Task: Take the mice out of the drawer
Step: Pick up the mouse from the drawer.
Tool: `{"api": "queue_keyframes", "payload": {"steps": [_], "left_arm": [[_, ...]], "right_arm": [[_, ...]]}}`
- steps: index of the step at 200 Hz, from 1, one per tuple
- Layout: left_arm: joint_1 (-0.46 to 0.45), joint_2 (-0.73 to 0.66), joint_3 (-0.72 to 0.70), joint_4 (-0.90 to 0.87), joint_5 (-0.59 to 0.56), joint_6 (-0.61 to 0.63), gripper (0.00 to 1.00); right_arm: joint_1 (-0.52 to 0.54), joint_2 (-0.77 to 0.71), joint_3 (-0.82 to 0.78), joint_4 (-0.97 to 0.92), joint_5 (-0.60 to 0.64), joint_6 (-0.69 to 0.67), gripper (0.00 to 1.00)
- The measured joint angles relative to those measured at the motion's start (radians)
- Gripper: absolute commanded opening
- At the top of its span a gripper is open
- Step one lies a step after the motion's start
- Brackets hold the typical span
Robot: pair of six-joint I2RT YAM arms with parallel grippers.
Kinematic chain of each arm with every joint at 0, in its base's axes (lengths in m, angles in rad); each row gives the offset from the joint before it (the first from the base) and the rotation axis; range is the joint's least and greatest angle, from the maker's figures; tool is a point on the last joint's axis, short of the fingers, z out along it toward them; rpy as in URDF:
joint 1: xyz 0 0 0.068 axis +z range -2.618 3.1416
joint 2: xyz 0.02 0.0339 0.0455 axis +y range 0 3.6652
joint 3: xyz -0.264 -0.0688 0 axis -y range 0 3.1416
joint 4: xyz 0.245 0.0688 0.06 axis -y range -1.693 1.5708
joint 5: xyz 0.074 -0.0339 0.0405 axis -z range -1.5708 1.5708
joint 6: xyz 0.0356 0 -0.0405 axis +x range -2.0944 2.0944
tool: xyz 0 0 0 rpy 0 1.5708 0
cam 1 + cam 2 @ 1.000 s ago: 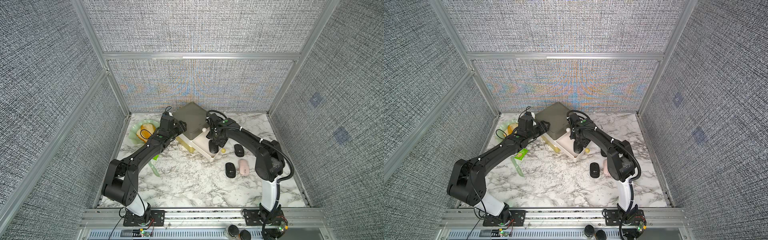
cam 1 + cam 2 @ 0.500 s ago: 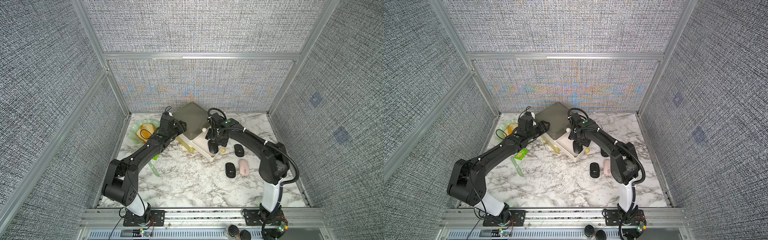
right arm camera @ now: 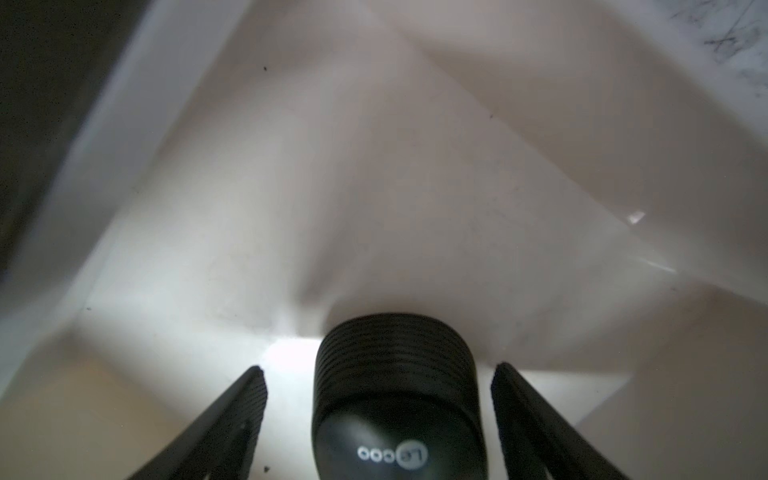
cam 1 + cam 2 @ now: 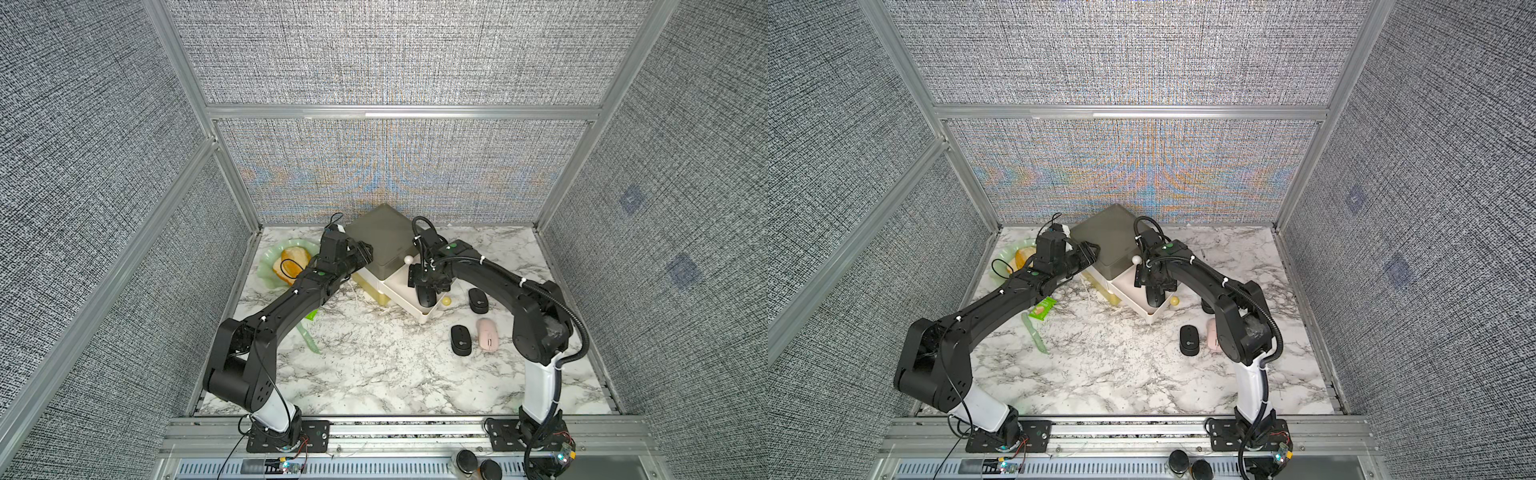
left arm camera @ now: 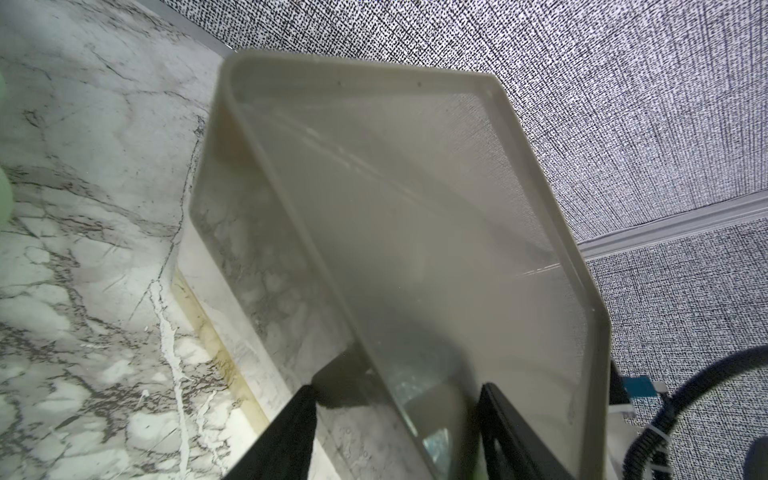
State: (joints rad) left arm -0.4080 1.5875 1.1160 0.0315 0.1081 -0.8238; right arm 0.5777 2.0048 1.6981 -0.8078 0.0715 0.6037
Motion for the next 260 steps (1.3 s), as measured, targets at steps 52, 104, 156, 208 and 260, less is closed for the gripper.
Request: {"api": "queue_keyframes", "payload": {"steps": [52, 104, 156, 208, 260], "left_arm": [[0.0, 0.0, 0.0, 0.0, 0.0, 0.0, 0.63], [0.002, 0.0, 0.0, -0.001, 0.004, 0.0, 0.63], [0.002, -0.002, 0.007, -0.013, 0.006, 0.001, 0.63], [0.002, -0.023, 0.017, -0.076, 0.018, 0.022, 0.72], [0.002, -0.087, 0.015, -0.159, 0.045, 0.072, 0.79]], "right_arm": [[0.018, 0.027, 0.01, -0.018, 0.041, -0.037, 0.69], [0.018, 0.029, 0.016, -0.021, 0.054, -0.04, 0.51], [0.016, 0.013, 0.054, -0.035, 0.053, -0.037, 0.49], [-0.015, -0.074, 0.082, -0.075, 0.054, -0.036, 0.47], [-0.006, -0.255, 0.0, -0.146, 0.07, -0.009, 0.46]]}}
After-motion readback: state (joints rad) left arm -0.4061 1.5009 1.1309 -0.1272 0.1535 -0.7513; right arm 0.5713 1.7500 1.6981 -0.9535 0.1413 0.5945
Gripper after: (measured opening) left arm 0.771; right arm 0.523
